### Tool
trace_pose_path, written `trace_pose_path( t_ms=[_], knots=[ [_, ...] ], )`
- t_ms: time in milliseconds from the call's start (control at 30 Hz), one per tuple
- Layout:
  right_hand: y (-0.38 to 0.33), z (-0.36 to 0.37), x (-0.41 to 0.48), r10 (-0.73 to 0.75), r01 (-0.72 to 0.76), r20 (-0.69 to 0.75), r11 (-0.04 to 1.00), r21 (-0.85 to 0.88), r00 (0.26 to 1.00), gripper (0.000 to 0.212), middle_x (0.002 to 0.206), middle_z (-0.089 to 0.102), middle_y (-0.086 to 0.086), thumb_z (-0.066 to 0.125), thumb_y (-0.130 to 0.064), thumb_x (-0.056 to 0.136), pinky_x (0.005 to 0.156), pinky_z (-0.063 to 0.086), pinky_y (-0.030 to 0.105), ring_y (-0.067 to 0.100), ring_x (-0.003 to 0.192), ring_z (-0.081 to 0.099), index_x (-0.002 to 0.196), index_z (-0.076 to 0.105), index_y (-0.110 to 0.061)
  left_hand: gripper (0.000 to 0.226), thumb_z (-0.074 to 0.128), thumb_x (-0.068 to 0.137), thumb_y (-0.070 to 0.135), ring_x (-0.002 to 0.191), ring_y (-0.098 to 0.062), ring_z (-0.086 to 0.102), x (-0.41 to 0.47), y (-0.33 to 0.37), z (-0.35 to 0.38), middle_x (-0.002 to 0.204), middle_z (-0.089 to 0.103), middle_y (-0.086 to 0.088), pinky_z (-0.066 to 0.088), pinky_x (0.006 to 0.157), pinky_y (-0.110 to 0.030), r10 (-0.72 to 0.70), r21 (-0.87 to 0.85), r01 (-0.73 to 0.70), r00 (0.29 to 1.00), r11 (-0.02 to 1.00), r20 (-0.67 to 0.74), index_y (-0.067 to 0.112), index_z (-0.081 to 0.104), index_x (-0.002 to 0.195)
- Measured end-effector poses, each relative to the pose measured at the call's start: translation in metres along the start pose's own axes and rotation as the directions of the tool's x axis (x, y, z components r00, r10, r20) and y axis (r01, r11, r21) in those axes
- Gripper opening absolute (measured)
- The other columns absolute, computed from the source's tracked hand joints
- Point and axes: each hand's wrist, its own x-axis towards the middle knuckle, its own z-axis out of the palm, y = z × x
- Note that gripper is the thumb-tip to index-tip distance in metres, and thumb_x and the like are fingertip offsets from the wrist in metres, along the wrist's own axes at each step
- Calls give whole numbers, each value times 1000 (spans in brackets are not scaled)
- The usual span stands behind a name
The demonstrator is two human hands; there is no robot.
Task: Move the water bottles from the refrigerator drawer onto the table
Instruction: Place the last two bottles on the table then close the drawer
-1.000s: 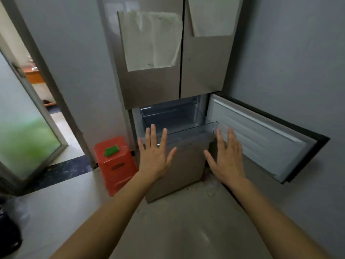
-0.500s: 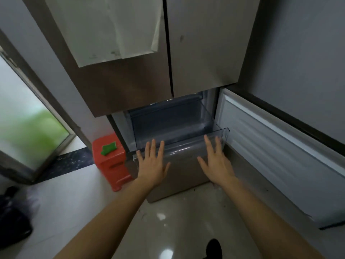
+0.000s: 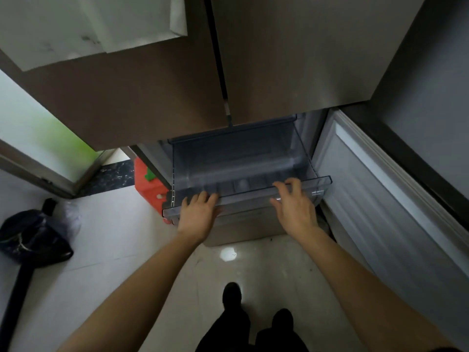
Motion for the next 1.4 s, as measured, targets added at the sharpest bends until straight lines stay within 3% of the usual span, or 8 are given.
trace_pose_path(
  t_ms=[533,600,700,767,833,967,1200,1400],
  knots=[
    [-32,0,74,124,-168,139,910,378,982,77,165,-20,2,55,-12,99,109,36,26,25,148,23,159,7,-18,50,66,92,34,134,-37,39,66,-1,-7,140,46,-19,27,115,-53,-292,-305,208,919,929,-263,18,53,137],
    [-40,5,67,278,-266,65,785,560,958,83,164,-22,4,60,-9,97,109,25,15,21,150,14,159,5,-13,46,71,88,30,127,-35,41,53,16,-12,131,46,-18,34,107,-47,-504,-531,300,812,793,-294,13,53,127],
    [-52,17,62,496,-398,69,596,698,865,87,163,-23,7,58,-7,96,99,13,2,21,151,10,157,-5,-6,51,71,83,38,119,-36,45,56,28,-2,123,49,-18,40,105,-48,-741,-835,449,667,319,76,4,51,115],
    [-59,22,64,516,-440,139,525,728,845,89,163,-24,6,55,-7,97,98,13,3,21,151,7,156,-12,-8,79,60,69,61,116,-40,52,69,24,10,120,55,-23,43,103,-53,-749,-889,458,586,-10,311,-3,54,114],
    [-63,25,69,478,-432,177,500,750,860,93,162,-28,3,54,-6,98,102,18,10,21,152,4,155,-19,-12,83,51,71,61,119,-41,50,76,23,18,127,50,-25,41,106,-54,-698,-888,446,600,-113,390,-5,49,122],
    [-57,35,75,376,-385,177,600,701,910,105,158,-38,-3,60,-7,95,103,20,15,19,151,1,152,-27,-16,70,55,99,31,144,-38,24,78,23,4,157,10,-16,23,120,-44,-562,-867,473,765,157,315,2,19,152],
    [-24,55,96,184,-205,92,875,439,979,116,157,-39,8,71,-21,88,120,21,34,30,152,5,153,-24,-12,86,52,97,49,150,-36,-15,88,3,28,160,-32,-10,16,119,-56,-269,-516,367,928,774,256,27,-4,158],
    [-14,71,126,153,-208,194,927,312,969,119,161,-29,12,73,-34,85,122,17,51,33,152,-6,154,-22,-15,92,54,94,50,150,-37,-16,107,-16,35,160,-32,-12,13,119,-54,-247,-257,305,940,917,235,31,-10,157]
  ],
)
